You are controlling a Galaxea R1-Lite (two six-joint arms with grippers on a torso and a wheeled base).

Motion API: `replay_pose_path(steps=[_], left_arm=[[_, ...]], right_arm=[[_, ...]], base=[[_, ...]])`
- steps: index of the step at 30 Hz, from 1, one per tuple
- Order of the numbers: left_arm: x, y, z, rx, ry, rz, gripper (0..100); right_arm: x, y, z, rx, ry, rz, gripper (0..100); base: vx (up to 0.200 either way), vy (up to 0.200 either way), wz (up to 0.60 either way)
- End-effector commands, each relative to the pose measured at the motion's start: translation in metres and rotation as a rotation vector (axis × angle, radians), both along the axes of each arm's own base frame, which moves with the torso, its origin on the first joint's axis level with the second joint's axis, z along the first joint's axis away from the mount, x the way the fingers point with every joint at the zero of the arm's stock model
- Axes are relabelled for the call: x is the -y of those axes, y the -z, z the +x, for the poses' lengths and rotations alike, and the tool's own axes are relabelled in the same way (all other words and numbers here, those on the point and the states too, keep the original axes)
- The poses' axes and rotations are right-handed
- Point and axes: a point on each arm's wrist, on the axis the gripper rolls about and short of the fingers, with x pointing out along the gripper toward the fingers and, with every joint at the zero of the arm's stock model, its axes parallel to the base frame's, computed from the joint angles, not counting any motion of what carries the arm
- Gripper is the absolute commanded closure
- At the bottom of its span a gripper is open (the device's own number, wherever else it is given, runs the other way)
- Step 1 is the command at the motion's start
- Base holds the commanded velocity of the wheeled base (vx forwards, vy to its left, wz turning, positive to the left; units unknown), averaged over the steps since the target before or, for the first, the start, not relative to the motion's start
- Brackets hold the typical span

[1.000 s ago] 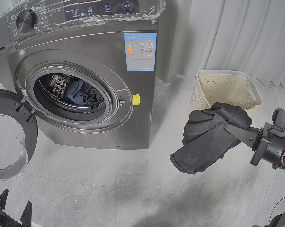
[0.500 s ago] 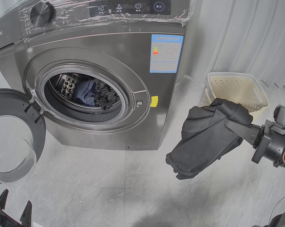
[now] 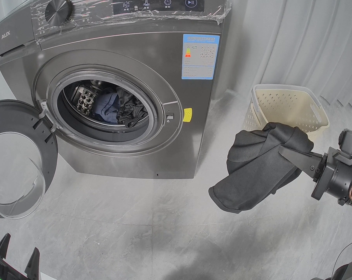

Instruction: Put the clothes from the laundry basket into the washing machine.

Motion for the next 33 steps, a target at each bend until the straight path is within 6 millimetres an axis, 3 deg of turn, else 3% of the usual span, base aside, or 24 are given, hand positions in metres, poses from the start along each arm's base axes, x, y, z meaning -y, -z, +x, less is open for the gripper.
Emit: replay_pose_path(steps=[1,17,33], left_arm=[[0.0000,0.0027,0.0006,-0.006,0.000,-0.001,0],[0.0000,0.0028,0.0005,-0.008,0.000,-0.002,0],[0.0000,0.0029,0.0003,-0.005,-0.003,-0.004,0]], right_arm=[[0.0019,0.0012,0.0016,-0.003,0.014,-0.003,100],[0.0043,-0.0013,0.0029,0.005,0.031,0.003,100],[0.0040,-0.0008,0.0031,0.003,0.045,0.002,100]], base=[[0.000,0.200,0.00],[0.000,0.200,0.00],[0.000,0.000,0.00]])
